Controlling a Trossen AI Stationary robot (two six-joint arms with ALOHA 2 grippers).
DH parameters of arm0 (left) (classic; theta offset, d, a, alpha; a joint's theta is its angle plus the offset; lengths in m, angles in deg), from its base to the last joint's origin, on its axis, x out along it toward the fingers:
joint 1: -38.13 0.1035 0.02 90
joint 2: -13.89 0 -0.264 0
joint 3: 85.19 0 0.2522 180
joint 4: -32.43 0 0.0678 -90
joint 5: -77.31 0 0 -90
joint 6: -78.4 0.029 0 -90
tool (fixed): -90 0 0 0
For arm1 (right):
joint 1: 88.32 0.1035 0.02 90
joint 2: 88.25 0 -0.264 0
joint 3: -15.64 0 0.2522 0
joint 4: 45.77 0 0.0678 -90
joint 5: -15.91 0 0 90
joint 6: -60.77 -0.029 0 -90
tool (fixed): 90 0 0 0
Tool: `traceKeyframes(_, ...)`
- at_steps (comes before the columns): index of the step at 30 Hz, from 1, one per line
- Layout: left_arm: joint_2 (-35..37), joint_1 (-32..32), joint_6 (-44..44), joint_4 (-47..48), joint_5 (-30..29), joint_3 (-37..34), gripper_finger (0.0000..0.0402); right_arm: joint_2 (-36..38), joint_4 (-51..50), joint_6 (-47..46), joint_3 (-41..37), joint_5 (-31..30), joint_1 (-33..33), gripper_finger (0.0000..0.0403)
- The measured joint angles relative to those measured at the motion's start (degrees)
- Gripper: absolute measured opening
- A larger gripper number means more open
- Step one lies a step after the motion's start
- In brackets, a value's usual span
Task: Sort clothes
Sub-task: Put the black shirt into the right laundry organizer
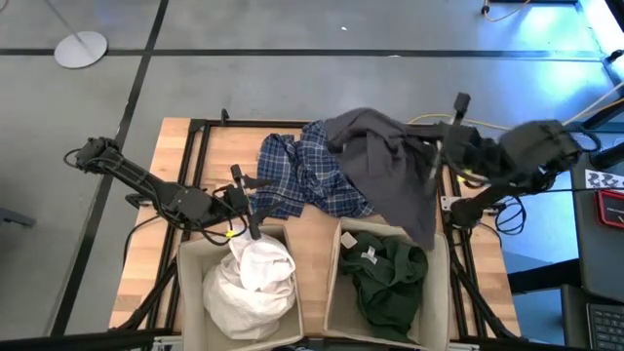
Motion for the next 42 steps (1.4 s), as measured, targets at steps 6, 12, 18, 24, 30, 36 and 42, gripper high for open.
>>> traceKeyframes(6, 0.00, 0.01, -0.07, 0.02, 0.01, 0.00, 0.0251, -0.04, -0.13, -0.38, -0.01, -8.13, 10.61, 0.0017)
traceKeyframes(12, 0.00, 0.00, -0.25, 0.15, 0.01, 0.00, 0.0251, -0.09, 0.02, -2.09, -0.26, -17.86, 21.56, 0.0017)
traceKeyframes(18, 0.00, -0.01, -0.53, 0.20, 0.01, 0.00, 0.0251, -2.07, 0.27, -5.21, -0.27, -19.04, 30.28, 0.0017)
traceKeyframes(24, 0.00, -0.01, -0.55, 0.17, 0.01, 0.00, 0.0251, -5.37, 0.31, -4.89, -0.30, -16.79, 37.22, 0.0017)
traceKeyframes(30, 0.00, 0.01, -0.58, 0.17, 0.01, 0.00, 0.0251, -7.67, 0.58, -5.20, -0.31, -19.87, 42.27, 0.0017)
traceKeyframes(36, 0.00, 0.01, -0.95, 0.15, 0.00, 0.00, 0.0251, -8.07, 1.36, -7.02, -0.33, -26.03, 45.28, 0.0017)
traceKeyframes(42, 0.00, 0.01, -0.93, 0.15, 0.00, 0.00, 0.0251, -7.97, 1.27, -9.91, -0.33, -29.11, 46.59, 0.0017)
